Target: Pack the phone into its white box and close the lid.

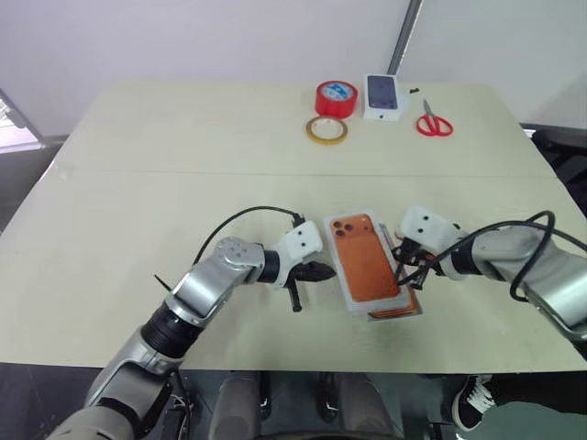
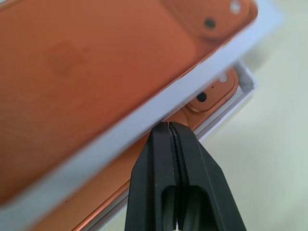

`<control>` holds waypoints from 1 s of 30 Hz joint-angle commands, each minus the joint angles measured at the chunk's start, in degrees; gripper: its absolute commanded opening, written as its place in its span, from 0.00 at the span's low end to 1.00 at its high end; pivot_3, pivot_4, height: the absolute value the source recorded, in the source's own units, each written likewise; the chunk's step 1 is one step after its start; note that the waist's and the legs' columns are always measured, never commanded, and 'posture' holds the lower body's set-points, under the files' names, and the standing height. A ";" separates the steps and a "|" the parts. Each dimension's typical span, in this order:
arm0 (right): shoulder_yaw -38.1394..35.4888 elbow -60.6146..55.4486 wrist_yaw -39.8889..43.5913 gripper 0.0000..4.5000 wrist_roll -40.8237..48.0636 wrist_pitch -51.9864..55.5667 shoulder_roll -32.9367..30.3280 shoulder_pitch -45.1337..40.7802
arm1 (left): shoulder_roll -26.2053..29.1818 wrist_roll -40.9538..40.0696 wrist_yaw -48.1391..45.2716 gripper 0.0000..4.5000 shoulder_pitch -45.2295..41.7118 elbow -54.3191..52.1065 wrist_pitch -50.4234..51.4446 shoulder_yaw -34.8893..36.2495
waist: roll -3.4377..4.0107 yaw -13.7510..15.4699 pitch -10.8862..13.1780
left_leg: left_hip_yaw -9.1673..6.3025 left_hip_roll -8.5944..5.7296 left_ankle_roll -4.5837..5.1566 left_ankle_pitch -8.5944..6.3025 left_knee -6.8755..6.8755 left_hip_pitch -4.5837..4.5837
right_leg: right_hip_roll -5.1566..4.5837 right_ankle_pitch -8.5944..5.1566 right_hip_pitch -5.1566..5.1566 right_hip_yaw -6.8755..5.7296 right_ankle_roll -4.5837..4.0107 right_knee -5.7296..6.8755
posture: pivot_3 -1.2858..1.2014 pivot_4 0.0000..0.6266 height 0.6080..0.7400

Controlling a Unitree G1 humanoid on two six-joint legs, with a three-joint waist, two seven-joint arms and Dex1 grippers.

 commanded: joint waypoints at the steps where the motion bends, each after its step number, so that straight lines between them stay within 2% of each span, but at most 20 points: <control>1: -2.65 -3.03 1.39 0.01 -0.57 -0.86 -0.66 0.95 | -1.49 -1.13 -0.82 0.00 -1.98 -3.31 -0.33 -0.63 | 0.00 -0.05 0.00 | 0.00 0.00 0.00 0.00 0.00 0.00 | 0.00 0.00 0.00 0.00 0.00 0.00 | 0.52 0.24 1.00; 16: -7.90 -6.24 3.88 0.01 -0.93 0.59 -2.52 6.65 | -3.54 0.08 -2.45 0.00 -3.87 -1.77 -1.25 -3.39 | 0.00 -0.02 0.00 | -0.02 0.00 0.00 0.00 0.02 0.02 | 0.02 0.00 0.02 0.00 0.00 0.01 | 0.52 0.24 1.00; 30: -8.42 -7.57 3.61 0.01 -1.13 2.13 -1.82 8.34 | -3.50 0.84 -2.55 0.00 -4.95 0.91 -2.23 -2.49 | 0.00 -0.02 0.00 | -0.03 0.00 0.00 0.00 0.03 0.02 | 0.03 0.00 0.03 0.00 0.01 0.02 | 0.52 0.24 1.00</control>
